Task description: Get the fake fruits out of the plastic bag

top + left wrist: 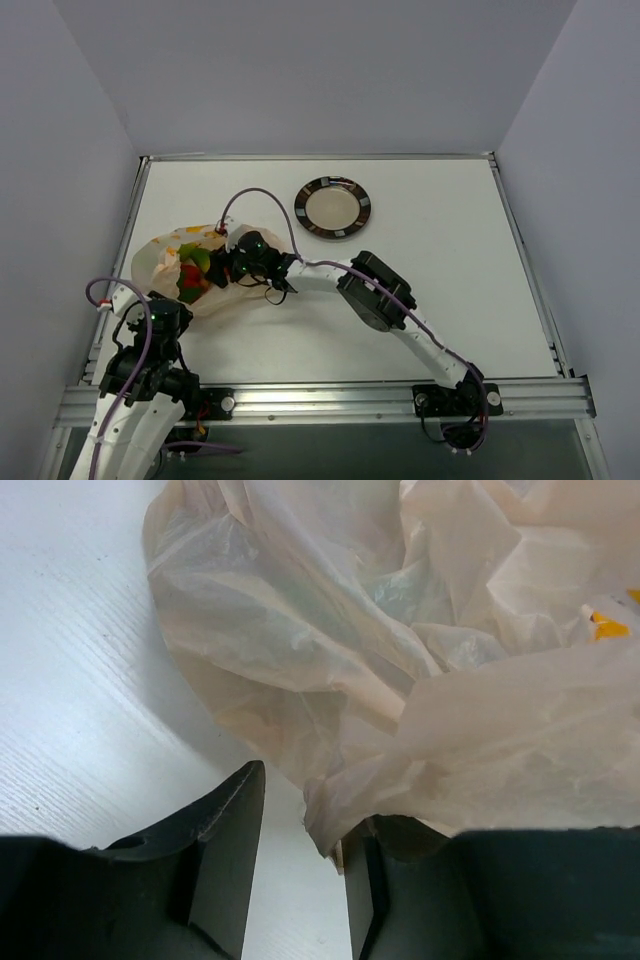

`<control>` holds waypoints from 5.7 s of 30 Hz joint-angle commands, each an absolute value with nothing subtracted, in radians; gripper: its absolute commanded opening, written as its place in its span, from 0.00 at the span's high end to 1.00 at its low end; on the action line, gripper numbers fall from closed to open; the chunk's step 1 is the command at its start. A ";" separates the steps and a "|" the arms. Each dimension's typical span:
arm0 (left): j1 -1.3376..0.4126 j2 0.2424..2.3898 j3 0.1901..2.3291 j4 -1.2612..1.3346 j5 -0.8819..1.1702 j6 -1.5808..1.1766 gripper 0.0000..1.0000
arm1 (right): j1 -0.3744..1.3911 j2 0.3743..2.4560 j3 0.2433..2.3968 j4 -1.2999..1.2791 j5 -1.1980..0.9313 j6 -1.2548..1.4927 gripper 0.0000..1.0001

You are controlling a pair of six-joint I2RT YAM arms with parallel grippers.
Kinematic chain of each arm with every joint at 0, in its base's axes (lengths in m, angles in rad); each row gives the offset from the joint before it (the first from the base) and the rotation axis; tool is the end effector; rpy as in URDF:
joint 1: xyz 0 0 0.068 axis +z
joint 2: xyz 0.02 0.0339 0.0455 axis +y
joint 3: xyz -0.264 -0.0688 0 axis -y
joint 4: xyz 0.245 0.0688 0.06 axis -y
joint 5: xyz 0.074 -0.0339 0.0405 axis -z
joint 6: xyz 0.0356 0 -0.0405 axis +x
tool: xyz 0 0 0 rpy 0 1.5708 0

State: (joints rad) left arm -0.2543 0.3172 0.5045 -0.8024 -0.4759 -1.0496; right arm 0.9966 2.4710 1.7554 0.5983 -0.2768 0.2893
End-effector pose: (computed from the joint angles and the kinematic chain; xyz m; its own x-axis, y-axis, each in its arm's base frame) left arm 0.0864 -0.0056 0.2395 -0.1580 -0.7554 -0.6359 -0.5533 0.6011 -0.5766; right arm 0.2952 0.4743 0.1494 -0.3334 -0.0101 -0.9427 -0.8973 0.3104 0.3140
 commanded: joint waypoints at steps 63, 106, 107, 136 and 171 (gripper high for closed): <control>-0.229 0.561 0.876 -0.741 -0.381 -0.405 0.98 | 0.574 2.074 1.451 0.394 0.190 0.190 0.81; -0.198 0.568 0.868 -0.756 -0.373 -0.436 0.98 | 1.092 2.330 1.761 0.523 -0.253 0.212 0.11; -0.198 0.568 0.868 -0.756 -0.373 -0.436 0.98 | 1.095 2.348 1.782 0.500 -0.274 0.206 0.07; -0.189 0.588 0.865 -0.753 -0.368 -0.431 0.98 | 1.101 2.241 1.579 0.891 -0.252 0.176 1.00; -0.161 0.572 0.868 -0.744 -0.362 -0.431 0.98 | 1.066 1.652 1.197 0.911 -0.094 0.255 1.00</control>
